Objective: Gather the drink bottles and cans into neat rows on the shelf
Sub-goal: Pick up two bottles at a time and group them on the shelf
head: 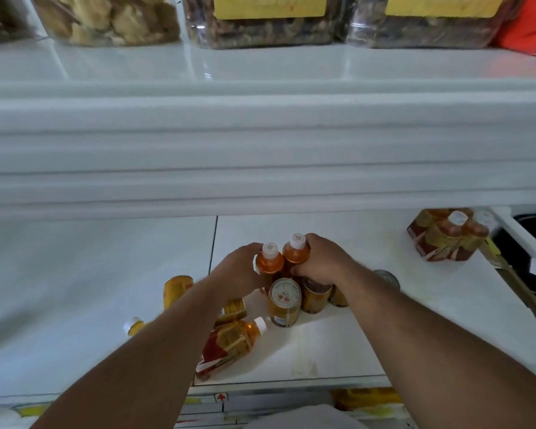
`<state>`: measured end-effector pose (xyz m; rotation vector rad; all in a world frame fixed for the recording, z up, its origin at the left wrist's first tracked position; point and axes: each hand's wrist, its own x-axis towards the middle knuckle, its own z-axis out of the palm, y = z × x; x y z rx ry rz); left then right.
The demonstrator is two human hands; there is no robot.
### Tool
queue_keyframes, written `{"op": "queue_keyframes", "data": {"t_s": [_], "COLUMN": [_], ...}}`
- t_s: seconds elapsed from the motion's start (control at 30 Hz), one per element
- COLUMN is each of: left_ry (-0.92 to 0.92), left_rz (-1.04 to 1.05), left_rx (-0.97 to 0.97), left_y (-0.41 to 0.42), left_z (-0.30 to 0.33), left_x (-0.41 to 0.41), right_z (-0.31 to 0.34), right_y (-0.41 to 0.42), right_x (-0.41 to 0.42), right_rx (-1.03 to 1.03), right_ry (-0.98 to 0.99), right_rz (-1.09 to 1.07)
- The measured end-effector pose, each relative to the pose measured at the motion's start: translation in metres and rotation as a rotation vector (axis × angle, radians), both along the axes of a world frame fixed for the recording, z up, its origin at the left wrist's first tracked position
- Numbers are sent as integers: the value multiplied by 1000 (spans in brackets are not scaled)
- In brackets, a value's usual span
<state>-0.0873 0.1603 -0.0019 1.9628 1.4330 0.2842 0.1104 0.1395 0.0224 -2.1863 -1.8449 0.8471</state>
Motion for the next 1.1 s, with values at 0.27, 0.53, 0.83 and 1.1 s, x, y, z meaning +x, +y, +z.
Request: {"op": "queue_keyframes", "data": {"t_s": [0.27, 0.53, 0.83, 1.1], "left_ry": [-79, -126, -190, -195], "left_rz": [-16, -37, 12, -20], "left_rx": [-6, 33, 142, 199], "left_y": [3, 9, 20, 2], "left_z": [-7, -9, 36, 75], "left_x": [1, -2, -12, -8], "right_z": [-11, -17, 17, 51], "right_y": [11, 12, 14, -12], "right_x": [4, 8, 16, 22], "right_rx": [39, 74, 251, 421], "right_ry": [58, 125, 254, 381], "right_rz": [37, -25, -91, -129]}}
